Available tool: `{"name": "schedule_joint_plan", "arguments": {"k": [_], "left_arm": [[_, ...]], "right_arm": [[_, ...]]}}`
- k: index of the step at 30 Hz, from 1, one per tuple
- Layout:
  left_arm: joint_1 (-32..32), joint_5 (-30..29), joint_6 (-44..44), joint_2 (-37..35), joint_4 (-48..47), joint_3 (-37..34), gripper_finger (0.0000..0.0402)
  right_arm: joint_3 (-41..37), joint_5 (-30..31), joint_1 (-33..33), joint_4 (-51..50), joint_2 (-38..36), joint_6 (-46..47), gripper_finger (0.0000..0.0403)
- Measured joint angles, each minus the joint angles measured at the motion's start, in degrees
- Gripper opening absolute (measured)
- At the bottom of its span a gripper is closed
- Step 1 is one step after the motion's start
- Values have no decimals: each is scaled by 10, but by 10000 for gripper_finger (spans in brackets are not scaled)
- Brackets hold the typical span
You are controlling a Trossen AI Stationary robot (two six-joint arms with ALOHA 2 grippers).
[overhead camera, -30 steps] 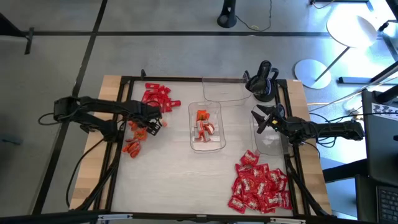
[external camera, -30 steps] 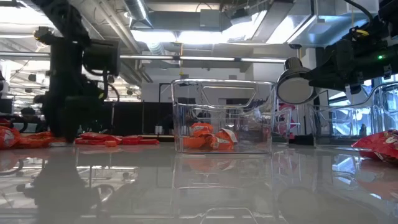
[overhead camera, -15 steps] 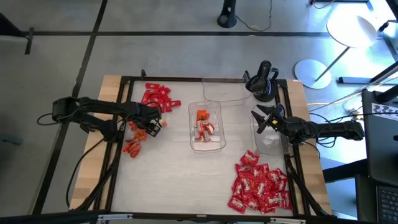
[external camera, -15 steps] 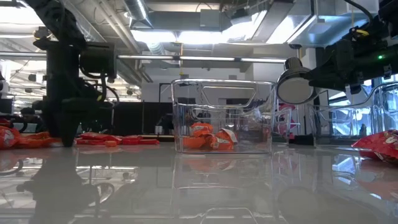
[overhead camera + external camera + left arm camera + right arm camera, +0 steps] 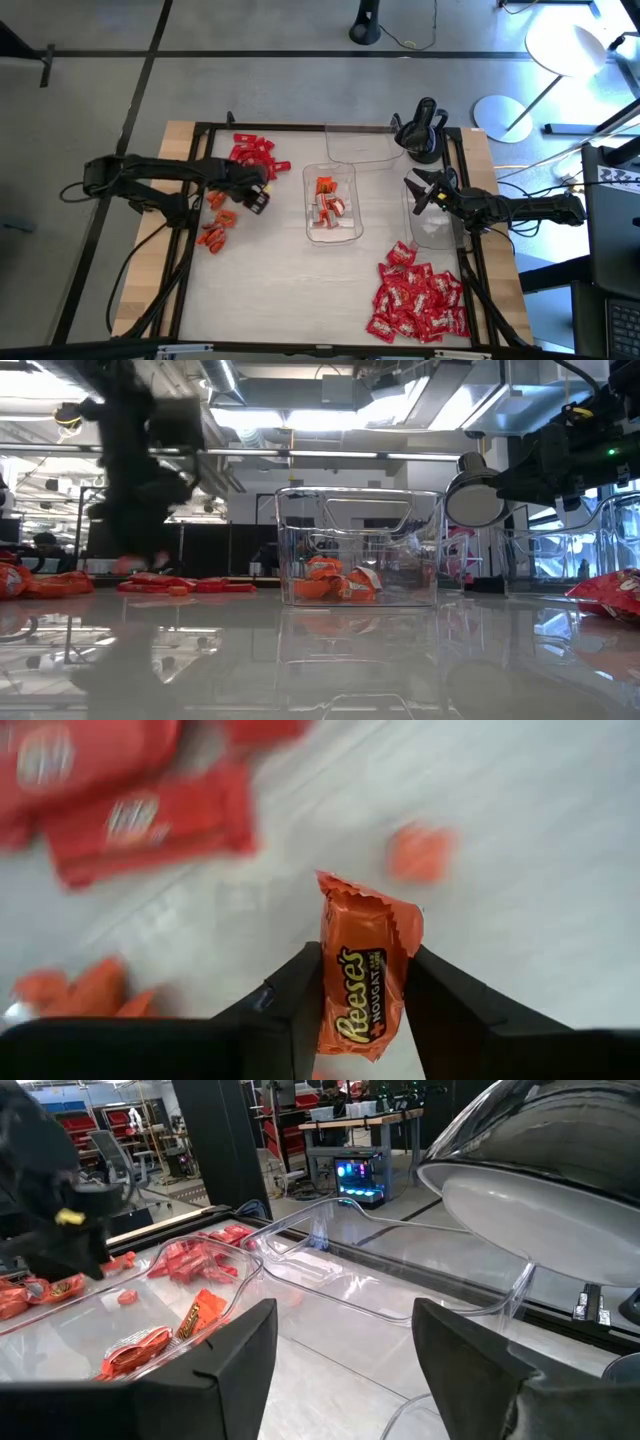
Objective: Sort candy
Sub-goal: Put the orange chocolate into the bottom left transparent bin
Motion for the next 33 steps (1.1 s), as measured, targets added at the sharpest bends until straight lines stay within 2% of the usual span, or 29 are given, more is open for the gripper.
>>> {"name": "schedule_joint_plan", "arguments": {"k": [4, 10, 19, 23, 30, 33], "left_arm": [[-14, 1, 19, -1, 90, 39, 122], [-35, 3, 78, 12, 350, 46, 123], [-53, 4, 150, 118, 629, 46, 123], [-53, 5, 161, 155, 673, 46, 130], [-48, 27, 155, 163, 670, 46, 199], [-48, 28, 166, 156, 665, 46, 211]], "right_arm": [[0, 0, 0, 0, 0, 0, 230], [0, 0, 0, -1, 0, 0, 230], [0, 0, 0, -2, 0, 0, 230], [0, 0, 0, -2, 0, 0, 230], [0, 0, 0, -2, 0, 0, 230], [0, 0, 0, -2, 0, 0, 230]]}}
